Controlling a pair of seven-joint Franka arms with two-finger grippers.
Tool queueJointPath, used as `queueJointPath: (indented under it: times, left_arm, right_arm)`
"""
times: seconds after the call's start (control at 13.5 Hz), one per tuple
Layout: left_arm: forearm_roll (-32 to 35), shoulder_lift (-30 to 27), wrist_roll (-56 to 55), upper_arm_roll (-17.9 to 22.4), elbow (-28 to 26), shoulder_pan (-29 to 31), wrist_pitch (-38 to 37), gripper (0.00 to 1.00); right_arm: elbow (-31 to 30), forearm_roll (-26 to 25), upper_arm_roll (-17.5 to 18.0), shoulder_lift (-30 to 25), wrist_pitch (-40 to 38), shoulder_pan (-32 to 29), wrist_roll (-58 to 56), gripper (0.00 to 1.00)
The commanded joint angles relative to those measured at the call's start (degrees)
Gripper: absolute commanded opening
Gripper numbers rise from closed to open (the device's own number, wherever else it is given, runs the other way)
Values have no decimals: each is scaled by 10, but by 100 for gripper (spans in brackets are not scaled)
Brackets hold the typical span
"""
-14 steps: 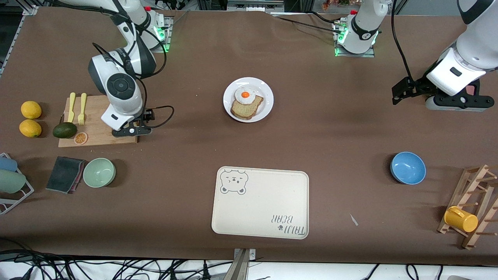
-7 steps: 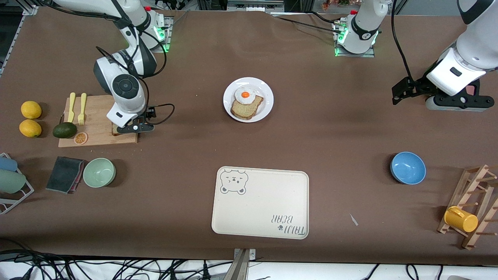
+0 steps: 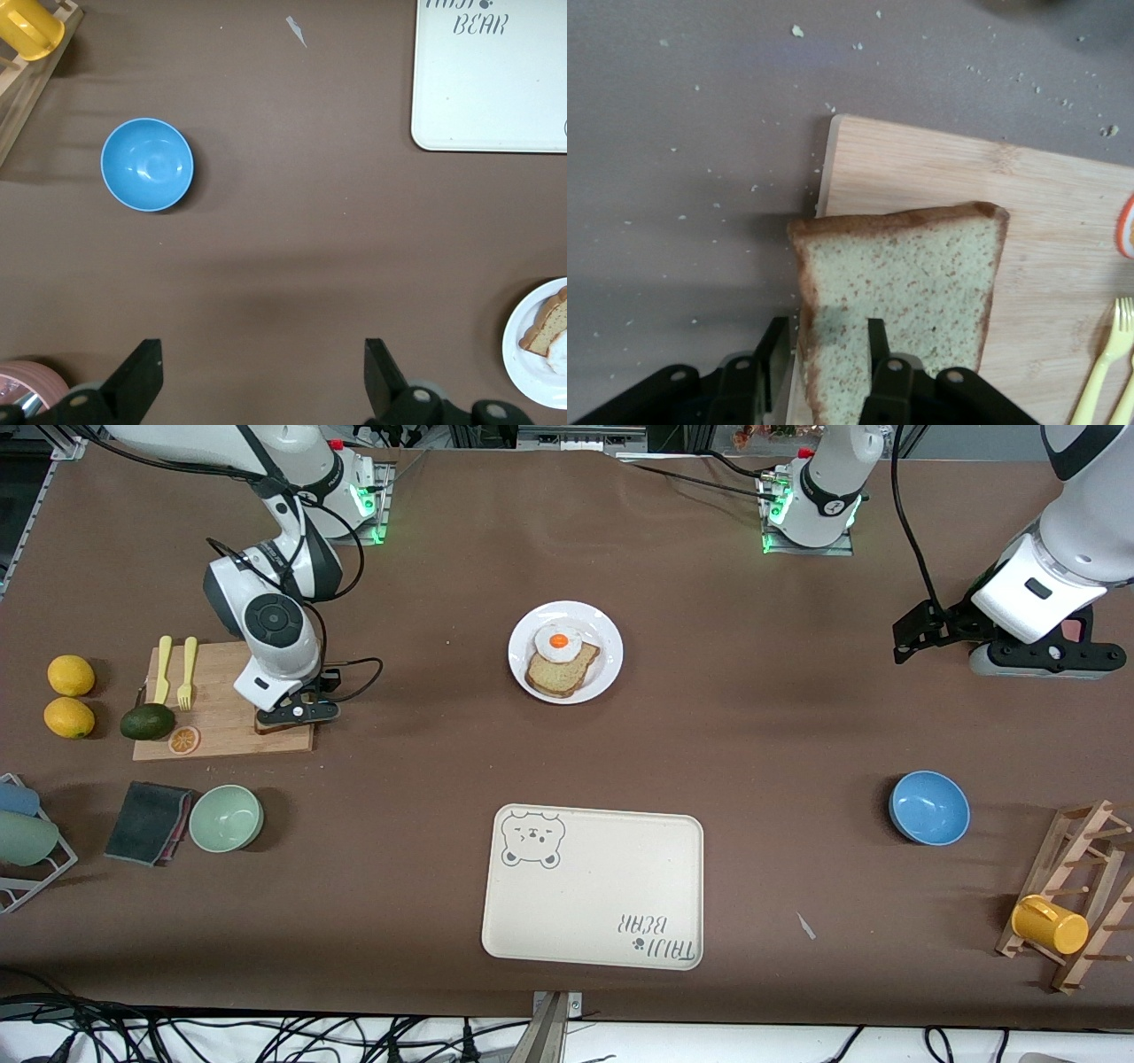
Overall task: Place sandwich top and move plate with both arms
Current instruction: 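Close the right gripper on the bread slice edge and lift it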
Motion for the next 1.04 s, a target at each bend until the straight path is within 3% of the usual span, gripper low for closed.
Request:
queueJointPath:
  times: [0.0, 0.59, 0.81, 0.96]
  left_arm:
    - [12, 7, 11, -4, 18, 3, -12, 100]
    - [12, 7, 11, -3, 18, 4, -12, 100]
    - [12, 8, 11, -3, 18, 4, -12, 100]
    - [12, 7, 11, -3, 18, 3, -12, 100]
  right_arm:
    - [-7, -15, -1, 5, 16, -5, 12, 42]
    - [-27, -15, -1, 7, 38, -5, 21, 35]
    - [-28, -15, -1, 7, 39, -5, 21, 17]
    - [-28, -15, -1, 7, 39, -5, 21, 0]
